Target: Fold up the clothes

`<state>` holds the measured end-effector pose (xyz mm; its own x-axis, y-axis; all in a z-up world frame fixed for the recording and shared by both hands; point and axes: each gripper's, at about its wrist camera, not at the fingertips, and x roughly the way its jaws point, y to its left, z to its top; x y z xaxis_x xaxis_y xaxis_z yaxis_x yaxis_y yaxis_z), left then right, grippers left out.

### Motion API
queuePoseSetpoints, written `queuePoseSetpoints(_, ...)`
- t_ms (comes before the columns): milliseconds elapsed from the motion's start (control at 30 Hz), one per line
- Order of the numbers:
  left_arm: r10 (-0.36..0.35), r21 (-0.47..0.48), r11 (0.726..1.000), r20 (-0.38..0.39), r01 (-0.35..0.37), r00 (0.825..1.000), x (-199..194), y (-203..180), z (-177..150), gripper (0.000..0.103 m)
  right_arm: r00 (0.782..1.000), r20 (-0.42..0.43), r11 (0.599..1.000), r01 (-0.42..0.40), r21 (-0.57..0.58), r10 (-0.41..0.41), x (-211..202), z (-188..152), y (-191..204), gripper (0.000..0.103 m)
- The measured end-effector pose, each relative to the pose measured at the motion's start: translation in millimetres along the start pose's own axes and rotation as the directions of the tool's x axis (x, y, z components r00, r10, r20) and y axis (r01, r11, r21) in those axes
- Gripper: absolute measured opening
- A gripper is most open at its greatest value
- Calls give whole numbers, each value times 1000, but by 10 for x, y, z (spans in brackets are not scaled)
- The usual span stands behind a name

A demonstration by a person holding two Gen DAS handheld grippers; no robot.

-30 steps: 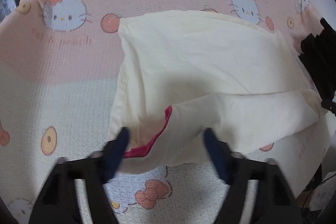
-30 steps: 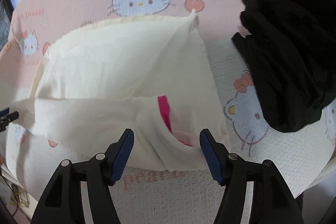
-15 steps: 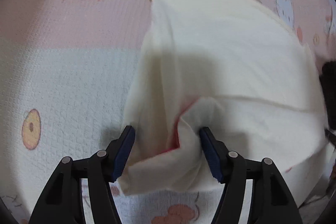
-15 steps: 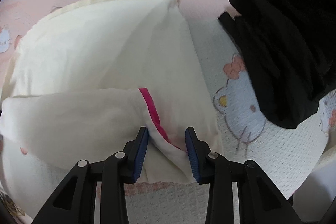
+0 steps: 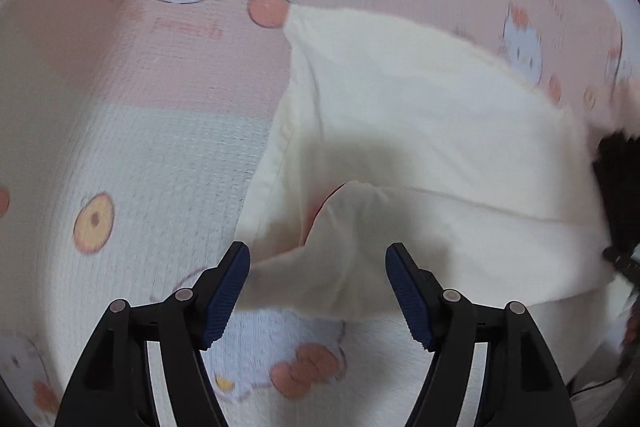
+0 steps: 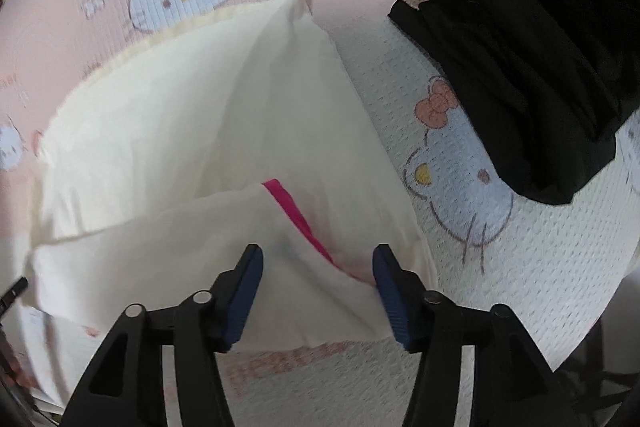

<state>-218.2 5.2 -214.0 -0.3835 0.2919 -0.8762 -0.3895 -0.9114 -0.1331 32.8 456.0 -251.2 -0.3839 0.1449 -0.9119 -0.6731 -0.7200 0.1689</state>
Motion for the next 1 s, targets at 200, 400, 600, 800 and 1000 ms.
queuePoseSetpoints(200,-231,-260,941,-20,218,973,-82,186,-125,69,998,37,998,-60,14,59,-351,-64,-27,61)
queuePoseSetpoints(400,-353,-371,871,-12,324,935,33,196,-297,70,961,31,936,-276,220,276,-439,-294,-227,65)
queuePoseSetpoints(600,-422,-401,828,12,391,906,136,80,-402,70,876,78,768,-456,450,475,-260,-512,-442,65)
queuePoseSetpoints(800,-493,-398,806,-41,438,869,404,-102,-512,79,881,98,723,-439,534,462,-153,-567,-534,65)
queuePoseSetpoints(1000,-569,-468,702,84,536,818,448,-21,-615,91,875,53,695,-417,585,481,121,-601,-472,69)
